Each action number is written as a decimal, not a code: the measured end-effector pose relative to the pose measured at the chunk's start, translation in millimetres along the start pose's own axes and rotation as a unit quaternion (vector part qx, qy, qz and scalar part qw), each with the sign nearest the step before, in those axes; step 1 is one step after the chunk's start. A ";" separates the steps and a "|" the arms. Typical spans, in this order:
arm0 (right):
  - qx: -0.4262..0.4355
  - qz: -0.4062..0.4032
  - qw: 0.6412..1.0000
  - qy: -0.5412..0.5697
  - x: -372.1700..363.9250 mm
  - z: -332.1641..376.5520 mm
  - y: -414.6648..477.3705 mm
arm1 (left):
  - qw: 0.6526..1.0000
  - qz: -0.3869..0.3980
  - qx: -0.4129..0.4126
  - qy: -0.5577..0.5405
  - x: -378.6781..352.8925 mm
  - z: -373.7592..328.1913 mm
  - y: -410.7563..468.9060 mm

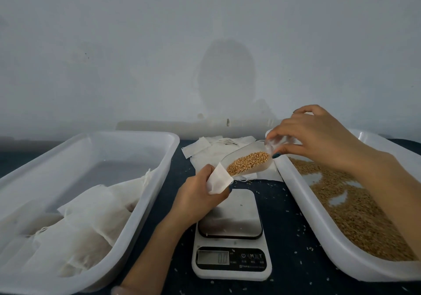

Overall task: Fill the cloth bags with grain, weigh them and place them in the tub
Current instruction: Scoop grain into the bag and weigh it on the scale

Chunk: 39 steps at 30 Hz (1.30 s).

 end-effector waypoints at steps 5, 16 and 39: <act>0.036 -0.019 0.998 -0.037 4.0 10.5 3.0 | 1.000 0.002 -0.010 -0.010 0.6 -1.5 -0.2; 0.079 -0.079 0.987 -0.116 16.1 26.2 6.8 | 0.998 0.004 -0.021 -0.057 -3.0 -2.8 0.4; 0.060 -0.085 0.988 -0.113 24.1 15.8 2.3 | 0.988 -0.004 -0.047 -0.150 0.0 -12.6 -3.7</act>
Point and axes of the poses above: each hand's wrist, its own y-axis towards the middle knuckle, its own x-axis out of the back of the hand, z = x × y, the point moved 8 cm from there along y, towards the middle knuckle, and after that the axes turned 3 degrees about -y, right-handed, at the moved point
